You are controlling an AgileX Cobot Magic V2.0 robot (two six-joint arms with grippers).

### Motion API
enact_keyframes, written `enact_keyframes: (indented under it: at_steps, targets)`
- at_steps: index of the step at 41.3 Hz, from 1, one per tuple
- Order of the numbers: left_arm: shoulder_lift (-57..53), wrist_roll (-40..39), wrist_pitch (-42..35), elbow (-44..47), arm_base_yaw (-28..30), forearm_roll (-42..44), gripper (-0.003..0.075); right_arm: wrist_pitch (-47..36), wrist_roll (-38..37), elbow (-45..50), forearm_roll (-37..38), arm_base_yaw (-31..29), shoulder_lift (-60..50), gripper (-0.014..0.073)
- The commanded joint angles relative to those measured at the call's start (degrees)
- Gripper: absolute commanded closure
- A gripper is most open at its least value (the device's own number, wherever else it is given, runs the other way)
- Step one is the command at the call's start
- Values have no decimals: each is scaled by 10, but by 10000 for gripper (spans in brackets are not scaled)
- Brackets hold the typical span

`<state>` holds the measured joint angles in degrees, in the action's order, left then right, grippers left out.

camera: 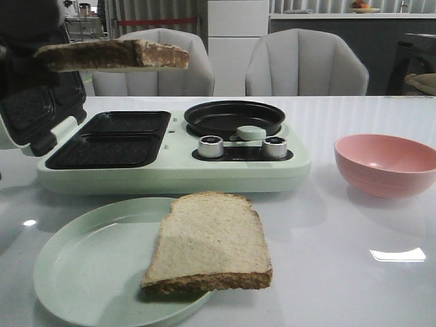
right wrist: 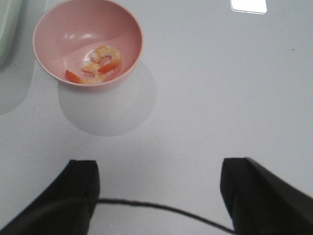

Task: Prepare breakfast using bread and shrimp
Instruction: 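Lift the bread slice and lower it onto the farther grill plate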

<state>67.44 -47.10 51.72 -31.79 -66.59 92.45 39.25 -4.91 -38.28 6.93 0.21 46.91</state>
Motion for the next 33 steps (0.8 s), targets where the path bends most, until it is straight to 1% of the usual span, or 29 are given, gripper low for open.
enact_keyframes:
  at_steps: [1, 5, 9, 13, 17, 20, 33]
  targets:
    - [-11, 16, -26, -45, 60, 48, 620, -35, 5, -17, 13, -2, -1, -16]
    - [2, 22, -85, -81, 136, 48, 620, -35, 5, -17, 13, -2, -1, -16]
    - [27, 29, -146, -118, 197, 52, 620, -35, 5, -17, 13, -2, -1, -16]
    - [67, 38, -168, -161, 243, 53, 620, -35, 5, -17, 13, -2, -1, -16]
    - [111, 57, -167, -201, 268, 53, 619, -35, 5, -17, 13, -2, -1, -16]
    - [145, 78, -161, -231, 276, 53, 619, -35, 5, -17, 13, -2, -1, -16]
    - [287, 92, -132, -353, 296, 53, 619, -35, 5, -17, 13, -2, -1, -16]
